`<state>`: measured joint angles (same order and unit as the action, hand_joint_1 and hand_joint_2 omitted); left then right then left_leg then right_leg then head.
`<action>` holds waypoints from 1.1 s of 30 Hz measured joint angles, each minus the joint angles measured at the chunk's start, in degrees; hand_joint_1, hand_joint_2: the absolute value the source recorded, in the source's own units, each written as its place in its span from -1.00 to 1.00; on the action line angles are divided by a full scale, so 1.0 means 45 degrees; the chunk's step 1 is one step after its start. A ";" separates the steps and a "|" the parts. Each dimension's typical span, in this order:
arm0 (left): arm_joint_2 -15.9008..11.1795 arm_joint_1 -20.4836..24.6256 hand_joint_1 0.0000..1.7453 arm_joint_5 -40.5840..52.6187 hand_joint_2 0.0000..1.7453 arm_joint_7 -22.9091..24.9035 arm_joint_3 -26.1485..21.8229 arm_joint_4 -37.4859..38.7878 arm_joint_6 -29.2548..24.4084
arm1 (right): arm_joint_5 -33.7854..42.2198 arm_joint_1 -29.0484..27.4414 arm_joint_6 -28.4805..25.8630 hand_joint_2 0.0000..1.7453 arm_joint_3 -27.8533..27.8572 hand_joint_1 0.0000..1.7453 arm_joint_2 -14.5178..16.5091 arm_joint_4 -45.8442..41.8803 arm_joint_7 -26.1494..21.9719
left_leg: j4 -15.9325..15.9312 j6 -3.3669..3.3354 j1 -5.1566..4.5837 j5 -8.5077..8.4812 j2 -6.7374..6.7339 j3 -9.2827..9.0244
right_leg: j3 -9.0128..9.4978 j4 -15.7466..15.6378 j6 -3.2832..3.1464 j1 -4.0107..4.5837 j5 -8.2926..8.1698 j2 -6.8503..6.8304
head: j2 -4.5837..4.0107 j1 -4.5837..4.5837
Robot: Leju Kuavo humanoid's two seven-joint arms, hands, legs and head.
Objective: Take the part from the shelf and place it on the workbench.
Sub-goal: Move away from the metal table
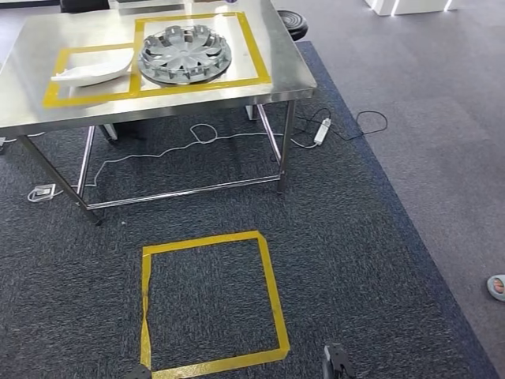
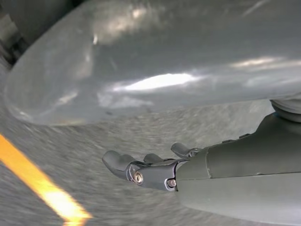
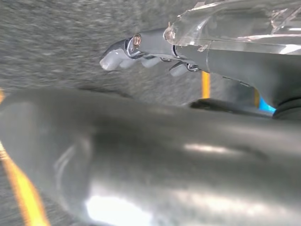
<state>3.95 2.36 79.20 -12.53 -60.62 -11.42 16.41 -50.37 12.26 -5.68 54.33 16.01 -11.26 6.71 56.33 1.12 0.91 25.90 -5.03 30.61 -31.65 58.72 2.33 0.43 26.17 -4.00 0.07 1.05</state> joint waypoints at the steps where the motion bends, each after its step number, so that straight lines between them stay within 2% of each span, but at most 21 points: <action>1: 0.0052 0.0006 -1.00 0.0054 -1.00 -0.0441 0.0151 0.0005 0.0056 | 0.0187 0.0127 -0.0041 -1.00 0.0103 -1.00 0.0048 0.0000 -0.0080 | 0.0007 0.0066 -0.0040 -0.0013 -0.0115 0.0007 | 0.0026 -0.0164 -0.0062 0.0045 0.0016 -0.0081 | 0.0000 -0.0011; 3: 0.0124 0.0038 -1.00 0.0107 -1.00 -0.1109 0.0362 0.0012 0.0145 | 0.0478 0.0236 -0.0137 -1.00 0.0300 -1.00 0.0084 0.0000 -0.0317 | -0.0003 0.0209 -0.0045 -0.0007 -0.0305 0.0000 | -0.0092 -0.0187 -0.0243 0.0042 -0.0036 0.0172 | 0.0000 -0.0030; 5: 0.0157 0.0054 -1.00 0.0201 -1.00 -0.1195 0.0557 0.0013 0.0112 | 0.0571 0.0253 -0.0266 -1.00 0.0428 -1.00 0.0086 0.0000 -0.0490 | 0.0334 0.0341 -0.0001 0.0342 0.0109 0.0124 | -0.0133 -0.0244 -0.0440 -0.0003 -0.0143 0.0462 | 0.0000 -0.0064; 7: 0.0177 0.0011 -1.00 0.0114 -1.00 -0.0824 0.0660 0.0016 0.0032 | 0.0534 0.0285 -0.0402 -1.00 0.0480 -1.00 0.0096 0.0000 -0.0670 | 0.1674 0.0384 0.0013 0.1160 0.0778 0.0723 | -0.0187 -0.0273 -0.0582 -0.0023 -0.0251 0.0783 | 0.0000 -0.0145; 8: 0.0184 -0.0028 -1.00 -0.0002 -1.00 -0.0528 0.0672 0.0017 0.0005 | 0.0474 0.0295 -0.0462 -1.00 0.0491 -1.00 0.0100 0.0000 -0.0757 | 0.2575 0.0375 0.0003 0.1559 0.0936 0.1151 | -0.0234 -0.0269 -0.0617 -0.0014 -0.0289 0.0973 | 0.0000 -0.0173; 9: 0.0186 -0.0068 -1.00 -0.0152 -1.00 -0.0224 0.0665 0.0017 0.0005 | 0.0409 0.0290 -0.0519 -1.00 0.0495 -1.00 0.0102 0.0000 -0.0830 | 0.3283 0.0362 -0.0005 0.1768 0.1006 0.1504 | -0.0265 -0.0263 -0.0630 -0.0004 -0.0314 0.1166 | 0.0000 -0.0185; 10: 0.0184 -0.0100 -1.00 -0.0324 -1.00 0.0067 0.0644 0.0017 0.0028 | 0.0350 0.0275 -0.0560 -1.00 0.0497 -1.00 0.0102 0.0000 -0.0910 | 0.3621 0.0342 -0.0012 0.1737 0.1038 0.1694 | -0.0284 -0.0256 -0.0625 0.0005 -0.0334 0.1360 | 0.0000 -0.0186; 11: 0.0180 -0.0117 -1.00 -0.0514 -1.00 0.0315 0.0596 0.0017 0.0063 | 0.0312 0.0264 -0.0595 -1.00 0.0494 -1.00 0.0100 0.0000 -0.1002 | 0.3445 0.0317 -0.0012 0.1439 0.1061 0.1642 | -0.0290 -0.0243 -0.0610 0.0008 -0.0350 0.1550 | 0.0000 -0.0186; 12: 0.0171 -0.0123 -1.00 -0.0698 -1.00 0.0500 0.0520 0.0017 0.0105 | 0.0292 0.0264 -0.0623 -1.00 0.0486 -1.00 0.0097 0.0000 -0.1087 | 0.2818 0.0290 -0.0002 0.0965 0.1134 0.1366 | -0.0290 -0.0225 -0.0589 0.0005 -0.0361 0.1733 | 0.0000 -0.0185; 14: 0.0139 -0.0123 -1.00 -0.0948 -1.00 0.0706 0.0344 0.0017 0.0182 | 0.0236 0.0297 -0.0648 -1.00 0.0429 -1.00 0.0090 -0.0001 -0.1160 | 0.1125 0.0246 0.0085 0.0177 0.1730 0.0604 | -0.0350 -0.0132 -0.0507 0.0016 -0.0368 0.2073 | 0.0000 -0.0179; 16: 0.0113 -0.0126 -1.00 -0.1028 -1.00 0.0744 0.0219 0.0017 0.0238 | 0.0147 0.0331 -0.0631 -1.00 0.0335 -1.00 0.0061 -0.0007 -0.1102 | 0.0245 0.0214 0.0137 0.0013 0.2223 0.0236 | -0.0509 -0.0050 -0.0364 0.0006 -0.0397 0.2359 | 0.0000 -0.0169; 18: 0.0113 -0.0122 -1.00 -0.1098 -1.00 0.0583 0.0121 0.0017 0.0264 | 0.0071 0.0285 -0.0556 -1.00 0.0266 -1.00 -0.0018 -0.0013 -0.1019 | 0.0163 0.0113 0.0117 0.0024 0.2056 0.0235 | -0.0681 -0.0066 -0.0189 -0.0056 -0.0461 0.2631 | 0.0000 -0.0168; 19: 0.0113 -0.0116 -1.00 -0.1152 -1.00 0.0431 0.0069 0.0017 0.0260 | 0.0032 0.0229 -0.0510 -1.00 0.0233 -1.00 -0.0067 -0.0015 -0.0993 | 0.0134 0.0032 0.0120 -0.0002 0.1911 0.0233 | -0.0753 -0.0014 -0.0110 -0.0062 -0.0418 0.2549 | 0.0000 -0.0159; 21: 0.0108 -0.0133 -1.00 -0.1281 -1.00 0.0131 -0.0037 0.0017 0.0210 | -0.0056 0.0144 -0.0431 -1.00 0.0131 -1.00 -0.0148 -0.0015 -0.1006 | 0.0078 -0.0111 0.0151 -0.0050 0.1561 0.0227 | -0.1122 0.0736 0.0040 -0.0041 0.0105 0.1917 | 0.0000 -0.0071; 23: 0.0093 -0.0208 -1.00 -0.1364 -1.00 -0.0025 -0.0150 0.0017 0.0150 | -0.0122 0.0114 -0.0369 -1.00 0.0016 -1.00 -0.0203 -0.0016 -0.1077 | 0.0083 -0.0162 0.0124 -0.0048 0.1184 0.0229 | -0.1875 0.2380 0.0157 -0.0048 0.1004 0.1214 | 0.0000 0.0003; 25: 0.0093 -0.0270 -1.00 -0.1368 -1.00 -0.0075 -0.0242 0.0017 0.0126 | -0.0141 0.0053 -0.0339 -1.00 -0.0049 -1.00 -0.0255 -0.0018 -0.1120 | 0.0089 -0.0158 0.0117 -0.0037 0.0791 0.0227 | -0.2366 0.3532 0.0220 -0.0105 0.1402 0.1014 | 0.0000 0.0001; 26: 0.0099 -0.0278 -1.00 -0.1368 -1.00 -0.0086 -0.0273 0.0017 0.0122 | -0.0143 0.0009 -0.0333 -1.00 -0.0067 -1.00 -0.0279 -0.0021 -0.1126 | 0.0091 -0.0146 0.0121 -0.0026 0.0612 0.0218 | -0.2262 0.3422 0.0235 -0.0135 0.1246 0.0964 | 0.0000 0.0004; 27: 0.0109 -0.0277 -1.00 -0.1369 -1.00 -0.0089 -0.0292 0.0017 0.0122 | -0.0147 -0.0029 -0.0332 -1.00 -0.0084 -1.00 -0.0305 -0.0023 -0.1135 | 0.0092 -0.0120 0.0128 -0.0009 0.0452 0.0198 | -0.1894 0.2801 0.0241 -0.0156 0.0893 0.0873 | 0.0000 0.0004; 30: 0.0110 -0.0277 -1.00 -0.1467 -1.00 0.0131 -0.0369 0.0017 0.0119 | -0.0248 -0.0036 -0.0303 -1.00 -0.0210 -1.00 -0.0341 -0.0045 -0.1235 | 0.0108 0.0057 0.0071 0.0075 0.0056 0.0086 | -0.0491 0.0353 0.0155 -0.0143 -0.0055 0.0196 | 0.0000 -0.0007; 31: 0.0101 -0.0277 -1.00 -0.1523 -1.00 0.0342 -0.0420 0.0017 0.0100 | -0.0312 -0.0030 -0.0272 -1.00 -0.0285 -1.00 -0.0342 -0.0051 -0.1297 | 0.0106 0.0137 0.0040 0.0086 -0.0052 0.0052 | -0.0329 0.0040 0.0076 -0.0120 -0.0135 0.0092 | 0.0000 -0.0020; 33: 0.0090 -0.0265 -1.00 -0.1610 -1.00 0.0840 -0.0547 0.0017 0.0040 | -0.0420 -0.0055 -0.0205 -1.00 -0.0444 -1.00 -0.0350 -0.0057 -0.1394 | 0.0053 0.0298 0.0033 0.0073 -0.0277 -0.0011 | -0.0392 -0.0003 -0.0128 -0.0083 -0.0162 0.0329 | 0.0000 -0.0050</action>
<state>4.35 1.16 71.96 -8.75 -63.09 -11.34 16.59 -52.26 12.02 -6.61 52.33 14.44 -11.51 0.43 56.57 2.46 1.06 26.23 -6.28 30.56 -33.41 58.70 1.76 0.05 25.44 -2.52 0.07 0.83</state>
